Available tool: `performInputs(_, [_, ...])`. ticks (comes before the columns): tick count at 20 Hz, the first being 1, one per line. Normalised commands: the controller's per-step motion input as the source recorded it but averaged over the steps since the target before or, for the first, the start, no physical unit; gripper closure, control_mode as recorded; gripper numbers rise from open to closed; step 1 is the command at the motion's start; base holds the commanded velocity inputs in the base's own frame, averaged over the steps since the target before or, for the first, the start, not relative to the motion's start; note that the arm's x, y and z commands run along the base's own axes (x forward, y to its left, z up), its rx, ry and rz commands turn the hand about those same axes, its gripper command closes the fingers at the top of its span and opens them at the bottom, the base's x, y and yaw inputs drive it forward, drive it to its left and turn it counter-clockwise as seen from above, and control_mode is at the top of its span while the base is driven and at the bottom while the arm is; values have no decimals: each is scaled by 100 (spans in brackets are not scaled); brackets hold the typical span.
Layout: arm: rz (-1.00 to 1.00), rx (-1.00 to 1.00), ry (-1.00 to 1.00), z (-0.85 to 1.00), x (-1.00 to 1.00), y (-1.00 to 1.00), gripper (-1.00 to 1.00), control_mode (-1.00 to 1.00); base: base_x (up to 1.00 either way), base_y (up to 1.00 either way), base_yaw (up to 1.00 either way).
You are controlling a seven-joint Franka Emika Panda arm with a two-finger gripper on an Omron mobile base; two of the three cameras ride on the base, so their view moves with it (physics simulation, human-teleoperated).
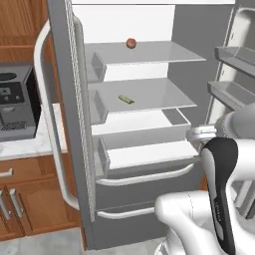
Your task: Pick the egg and butter from the fridge and place them by the bowl for mixing.
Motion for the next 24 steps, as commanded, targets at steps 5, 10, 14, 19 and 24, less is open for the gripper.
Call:
performInputs(5, [0, 0, 0, 0, 0, 0, -100, 100, 36, 0, 19])
performInputs(10, [0, 0, 0, 0, 0, 0, -100, 100, 76, -18, 16])
performInputs(14, [0, 0, 0, 0, 0, 0, -100, 100, 100, -66, 12])
performInputs(19, [0, 0, 0, 0, 0, 0, -100, 100, 80, -24, 6])
performInputs(24, [0, 0, 0, 0, 0, 0, -100, 100, 17, 75, 0])
